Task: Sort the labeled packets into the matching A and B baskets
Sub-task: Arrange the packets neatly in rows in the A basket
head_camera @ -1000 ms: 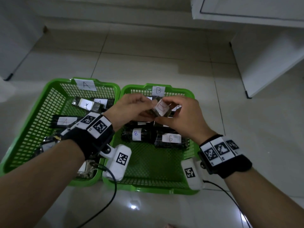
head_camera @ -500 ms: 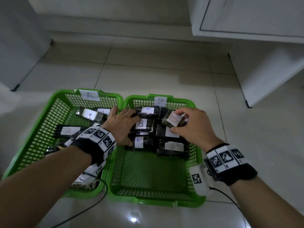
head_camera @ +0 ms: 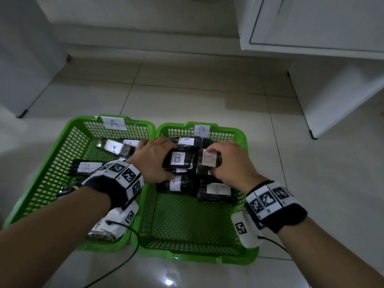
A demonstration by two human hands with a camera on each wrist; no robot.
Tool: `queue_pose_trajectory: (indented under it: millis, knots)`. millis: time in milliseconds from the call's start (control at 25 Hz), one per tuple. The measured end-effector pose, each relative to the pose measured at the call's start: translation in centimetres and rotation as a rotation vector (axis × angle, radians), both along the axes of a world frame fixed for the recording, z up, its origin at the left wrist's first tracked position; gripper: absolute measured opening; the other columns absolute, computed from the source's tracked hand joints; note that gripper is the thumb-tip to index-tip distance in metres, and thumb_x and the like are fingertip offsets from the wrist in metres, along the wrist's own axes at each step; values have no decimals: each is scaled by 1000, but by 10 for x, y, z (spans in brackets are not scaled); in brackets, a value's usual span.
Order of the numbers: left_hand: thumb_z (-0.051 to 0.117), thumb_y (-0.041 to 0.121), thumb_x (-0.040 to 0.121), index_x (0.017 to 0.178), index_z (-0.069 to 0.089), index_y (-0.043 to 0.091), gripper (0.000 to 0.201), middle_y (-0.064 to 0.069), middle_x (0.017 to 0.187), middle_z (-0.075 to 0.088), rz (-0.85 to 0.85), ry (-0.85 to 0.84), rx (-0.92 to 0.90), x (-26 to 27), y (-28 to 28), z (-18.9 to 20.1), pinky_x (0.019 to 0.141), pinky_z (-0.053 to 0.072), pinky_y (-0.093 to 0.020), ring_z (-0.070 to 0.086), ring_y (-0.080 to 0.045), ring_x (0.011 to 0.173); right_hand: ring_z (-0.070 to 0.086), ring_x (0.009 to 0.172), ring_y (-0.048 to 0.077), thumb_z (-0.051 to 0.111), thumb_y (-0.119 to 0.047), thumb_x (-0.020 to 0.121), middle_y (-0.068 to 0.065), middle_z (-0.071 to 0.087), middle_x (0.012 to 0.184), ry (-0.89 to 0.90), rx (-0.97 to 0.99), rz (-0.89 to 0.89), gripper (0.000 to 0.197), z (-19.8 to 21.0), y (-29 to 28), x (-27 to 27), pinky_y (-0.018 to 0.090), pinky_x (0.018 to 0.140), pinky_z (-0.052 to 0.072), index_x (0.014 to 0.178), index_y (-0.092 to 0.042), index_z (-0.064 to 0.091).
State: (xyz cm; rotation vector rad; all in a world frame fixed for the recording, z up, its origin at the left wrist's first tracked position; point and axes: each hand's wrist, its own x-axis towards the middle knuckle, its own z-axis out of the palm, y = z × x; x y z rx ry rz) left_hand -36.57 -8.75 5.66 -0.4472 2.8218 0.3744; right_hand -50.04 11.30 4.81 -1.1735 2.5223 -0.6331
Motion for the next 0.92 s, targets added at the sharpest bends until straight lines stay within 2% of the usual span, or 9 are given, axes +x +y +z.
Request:
queue_pose_trajectory:
  millis: [80,200,320,480,600,680,800,840,920]
  knots:
    - [77,43,77,133,51,24,64,6,137,50,107,178,96,8,-9,7,110,38,-38,48,-18,129,50,107,12,83,-17,77,-8,66,114,47,-51,42,44,1,-16,2,22,82,33,118,-19,68]
    - [76,30,81,118,62,19,41,-2,126,59,220,304,81,23,-27,19,100,46,-35,56,-22,117,52,108,16,81,-15,80,-4,68,115,103,-115,138,42,8,-52,0,23,87,38,120,-15,69]
    - [75,23,80,106,68,18,28,-3,114,63,247,277,80,34,-44,29,91,48,-33,61,-24,106,52,108,20,75,-3,79,-1,70,112,145,-93,211,39,6,-88,4,33,88,47,116,-14,69]
    - [70,23,83,100,71,20,17,-1,110,66,274,257,75,47,-67,35,89,51,-34,63,-21,104,48,102,22,62,9,74,1,66,102,160,-6,236,34,-4,-116,13,34,83,46,101,-11,67]
    - [67,26,86,100,72,21,15,1,109,66,269,222,87,52,-86,31,90,52,-35,63,-19,103,50,99,23,62,11,71,-1,61,94,135,-4,182,32,-14,-118,10,30,82,40,91,-13,66]
    - [68,26,86,98,71,22,13,2,107,67,259,200,116,51,-98,26,90,53,-37,63,-18,102,51,101,22,68,8,72,-1,62,99,130,-19,166,35,-16,-113,10,30,85,42,98,-15,71]
    - [69,27,86,92,69,25,7,4,103,69,210,168,145,51,-122,20,88,54,-36,66,-16,97,50,107,19,79,-11,72,-1,62,112,201,72,197,48,-2,-117,14,28,84,43,119,-16,71]
    - [67,28,86,89,67,27,3,5,101,69,177,150,121,51,-129,21,86,55,-34,66,-15,95,50,107,18,79,-16,72,-1,61,112,221,91,200,48,9,-121,16,28,82,43,119,-17,69]
    - [62,26,88,86,67,26,6,7,96,69,122,130,64,50,-145,25,79,55,-30,66,-15,88,52,106,19,74,-22,77,0,61,108,245,106,205,36,31,-132,21,31,81,47,113,-16,69]
